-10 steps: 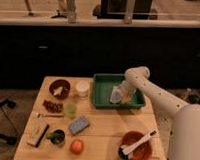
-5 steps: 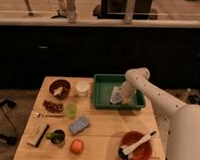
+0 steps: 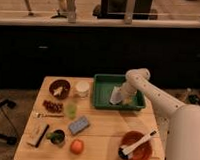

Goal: Place towel in table surface

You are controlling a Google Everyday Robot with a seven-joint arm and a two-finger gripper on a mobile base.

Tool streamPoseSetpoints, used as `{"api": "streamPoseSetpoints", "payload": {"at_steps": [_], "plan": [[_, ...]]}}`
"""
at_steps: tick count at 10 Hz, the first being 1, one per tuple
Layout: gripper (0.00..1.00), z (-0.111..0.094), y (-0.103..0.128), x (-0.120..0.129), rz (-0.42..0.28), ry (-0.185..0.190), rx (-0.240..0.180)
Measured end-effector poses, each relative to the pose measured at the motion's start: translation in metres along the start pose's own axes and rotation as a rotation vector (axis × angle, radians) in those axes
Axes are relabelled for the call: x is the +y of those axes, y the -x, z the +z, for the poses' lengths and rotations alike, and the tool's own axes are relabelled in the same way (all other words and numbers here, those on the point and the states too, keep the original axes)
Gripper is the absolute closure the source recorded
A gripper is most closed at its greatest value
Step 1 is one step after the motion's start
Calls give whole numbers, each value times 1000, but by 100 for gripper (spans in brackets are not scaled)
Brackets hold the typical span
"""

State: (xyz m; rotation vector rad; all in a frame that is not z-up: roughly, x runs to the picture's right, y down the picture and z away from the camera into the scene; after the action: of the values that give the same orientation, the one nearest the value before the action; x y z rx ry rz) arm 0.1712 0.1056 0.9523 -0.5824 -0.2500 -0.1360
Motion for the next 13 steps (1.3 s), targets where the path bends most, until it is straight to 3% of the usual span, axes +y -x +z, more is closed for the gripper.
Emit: {"api": "streamPoseSetpoints", "payload": {"at_steps": [6, 9, 10, 13], "plan": [[23, 1, -3, 7, -13, 19, -13], [46, 1, -5, 9, -14, 25, -9], [49, 0, -6, 10, -14, 26, -8], [78, -4, -9, 11, -10, 25, -6]]}}
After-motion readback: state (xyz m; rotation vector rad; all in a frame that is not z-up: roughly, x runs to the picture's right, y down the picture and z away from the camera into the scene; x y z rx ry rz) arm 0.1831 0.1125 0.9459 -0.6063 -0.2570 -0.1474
